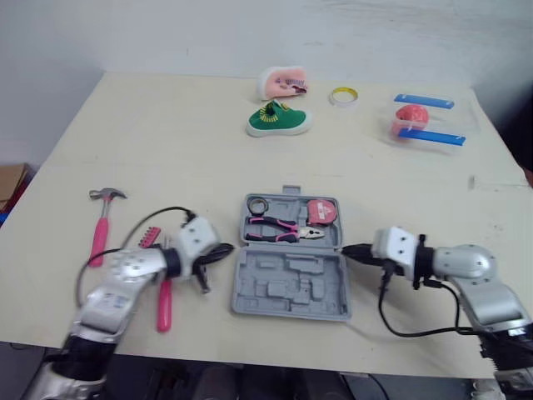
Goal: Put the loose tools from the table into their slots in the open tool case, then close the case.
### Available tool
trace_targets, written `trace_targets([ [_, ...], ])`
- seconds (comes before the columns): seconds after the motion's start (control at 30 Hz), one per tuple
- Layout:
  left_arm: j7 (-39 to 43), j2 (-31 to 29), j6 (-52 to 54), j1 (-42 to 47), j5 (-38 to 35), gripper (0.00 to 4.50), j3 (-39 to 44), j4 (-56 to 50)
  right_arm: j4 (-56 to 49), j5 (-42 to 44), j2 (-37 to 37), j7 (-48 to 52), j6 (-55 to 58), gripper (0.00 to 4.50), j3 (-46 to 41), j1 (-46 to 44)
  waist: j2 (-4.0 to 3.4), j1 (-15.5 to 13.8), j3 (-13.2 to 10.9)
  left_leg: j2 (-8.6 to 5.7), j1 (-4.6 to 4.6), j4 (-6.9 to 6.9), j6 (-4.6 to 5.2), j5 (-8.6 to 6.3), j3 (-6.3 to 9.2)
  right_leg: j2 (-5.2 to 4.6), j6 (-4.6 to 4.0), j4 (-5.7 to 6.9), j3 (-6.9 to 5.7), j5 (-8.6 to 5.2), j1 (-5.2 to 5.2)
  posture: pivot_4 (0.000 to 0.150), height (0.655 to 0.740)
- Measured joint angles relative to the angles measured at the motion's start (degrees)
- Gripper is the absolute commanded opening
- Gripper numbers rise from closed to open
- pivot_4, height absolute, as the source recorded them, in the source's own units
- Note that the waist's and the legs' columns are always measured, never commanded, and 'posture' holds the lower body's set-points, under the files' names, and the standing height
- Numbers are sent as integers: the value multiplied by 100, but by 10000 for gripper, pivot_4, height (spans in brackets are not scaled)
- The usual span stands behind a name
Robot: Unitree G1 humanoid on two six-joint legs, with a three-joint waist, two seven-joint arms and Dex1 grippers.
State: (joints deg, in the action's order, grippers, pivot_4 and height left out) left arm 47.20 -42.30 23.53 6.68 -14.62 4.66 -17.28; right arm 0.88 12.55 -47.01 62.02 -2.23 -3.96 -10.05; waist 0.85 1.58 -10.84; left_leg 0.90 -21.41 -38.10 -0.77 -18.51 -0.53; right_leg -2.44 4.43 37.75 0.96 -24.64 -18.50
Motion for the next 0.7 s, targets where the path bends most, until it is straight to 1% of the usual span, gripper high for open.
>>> trace_targets([
  [0.03,100,-104,-127,-231,-98,0,326,-27,-30,94,-127,55,-21,789,-215,106,-1,-3,0,-2,1,1,3,-2,0,-3,0,-6,0,0,4,1500,7400],
  [0.07,197,-208,-307,-562,-183,0,799,33,-31,195,-334,148,-90,3441,-492,271,-1,-2,0,-2,2,1,6,-3,0,-5,0,-12,0,0,7,1500,7400],
  [0.13,351,-258,-584,-1035,-356,0,1524,406,134,324,-572,257,-166,10433,-945,490,1,-1,-1,-2,5,1,8,-5,0,-5,0,-14,-2,0,11,1500,7400],
  [0.23,458,-259,-871,-1346,-689,7945,2597,1116,612,455,-746,277,-274,24305,-1553,707,5,5,-3,-2,9,1,16,-9,4,-5,0,-11,-5,0,12,1500,7400],
  [0.27,442,-326,-1003,-1395,-772,12258,3078,1481,907,442,-884,283,-405,29358,-1750,826,5,1,-3,-2,9,3,37,-21,4,-6,0,-12,-5,0,11,1500,7400],
  [0.33,372,-512,-1280,-1438,-779,21169,3761,2057,1407,369,-1080,296,-562,39284,-2000,957,5,6,-4,-2,9,8,40,-22,3,-7,0,-18,-6,0,11,1500,7400],
  [0.37,363,-587,-1404,-1456,-774,26385,3925,2218,1595,322,-1116,282,-667,44664,-2067,975,5,11,-3,-3,10,9,41,-23,2,-9,0,-19,-5,0,12,1500,7400],
  [0.4,368,-672,-1530,-1489,-759,29834,4024,2407,1810,299,-1123,243,-813,45000,-2133,966,5,18,-3,-3,11,9,41,-23,2,-9,0,-19,-5,0,12,1500,7400],
  [0.47,326,-854,-1671,-1563,-722,39753,4261,2973,2401,262,-1131,162,-1187,45000,-2313,973,5,38,-4,-3,12,13,44,-25,0,-9,0,-18,-3,0,10,1500,7400],
  [0.5,217,-988,-1769,-1573,-647,42739,4352,3408,2782,271,-1131,161,-1473,45000,-2446,987,5,45,-4,-4,14,16,45,-25,-1,-9,0,-17,-3,0,8,1500,7400],
  [0.53,58,-1150,-1825,-1552,-570,44403,4449,3893,3145,279,-1137,184,-1734,45000,-2589,1027,6,51,-4,-3,14,20,45,-25,0,-8,-1,-17,-4,-1,6,1500,7400],
  [0.63,-345,-1514,-2026,-1557,-356,44403,4653,4925,3826,281,-1167,198,-2223,45000,-2793,1107,7,99,-5,-4,20,28,45,-25,-4,-10,-2,-13,0,-1,6,1500,7400],
  [0.7,-519,-1664,-2237,-1557,-244,44403,4666,5387,4019,276,-1169,199,-2501,45000,-2800,1137,7,160,-5,-4,24,28,45,-25,-7,-14,-2,-5,1,-1,7,1500,7400],
])
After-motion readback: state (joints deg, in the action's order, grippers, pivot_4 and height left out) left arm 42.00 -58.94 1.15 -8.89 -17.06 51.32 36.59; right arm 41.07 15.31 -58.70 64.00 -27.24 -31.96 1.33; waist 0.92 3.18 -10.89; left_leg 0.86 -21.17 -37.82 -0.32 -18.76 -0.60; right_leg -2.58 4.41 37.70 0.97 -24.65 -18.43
